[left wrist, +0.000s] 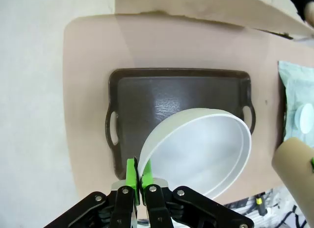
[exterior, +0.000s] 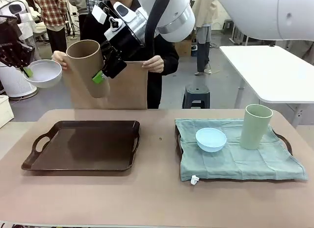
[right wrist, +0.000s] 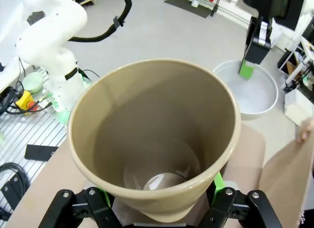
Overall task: Set up a tray with a mat and arrange the tableware.
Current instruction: Pick up the Picnic Bowl and Reusable plastic cup from the Handle tray in front of the human's position and hold them in the air, then place the Picnic Bowl and Reusable plastic cup back onto the Handle tray in front of the human's position.
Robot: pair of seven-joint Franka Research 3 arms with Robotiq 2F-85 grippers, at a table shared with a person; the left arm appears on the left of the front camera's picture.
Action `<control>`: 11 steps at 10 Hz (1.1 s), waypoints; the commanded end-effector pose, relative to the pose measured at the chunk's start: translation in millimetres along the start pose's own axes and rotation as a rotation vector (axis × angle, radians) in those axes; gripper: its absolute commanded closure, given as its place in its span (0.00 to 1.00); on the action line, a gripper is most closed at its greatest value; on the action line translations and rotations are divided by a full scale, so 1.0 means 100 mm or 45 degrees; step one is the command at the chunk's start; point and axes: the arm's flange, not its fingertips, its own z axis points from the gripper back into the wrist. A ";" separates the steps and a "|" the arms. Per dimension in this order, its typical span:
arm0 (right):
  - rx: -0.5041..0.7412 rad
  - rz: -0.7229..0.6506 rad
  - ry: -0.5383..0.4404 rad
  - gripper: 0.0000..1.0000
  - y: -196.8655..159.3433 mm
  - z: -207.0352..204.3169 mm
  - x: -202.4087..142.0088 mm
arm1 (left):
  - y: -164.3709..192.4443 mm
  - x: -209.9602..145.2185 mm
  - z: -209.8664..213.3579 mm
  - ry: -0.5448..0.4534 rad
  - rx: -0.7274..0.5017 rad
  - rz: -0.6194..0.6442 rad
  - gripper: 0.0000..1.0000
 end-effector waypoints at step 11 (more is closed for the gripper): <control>0.010 -0.007 -0.023 1.00 -0.12 -0.03 -0.10 | 0.06 0.03 -0.10 0.006 0.014 -0.017 1.00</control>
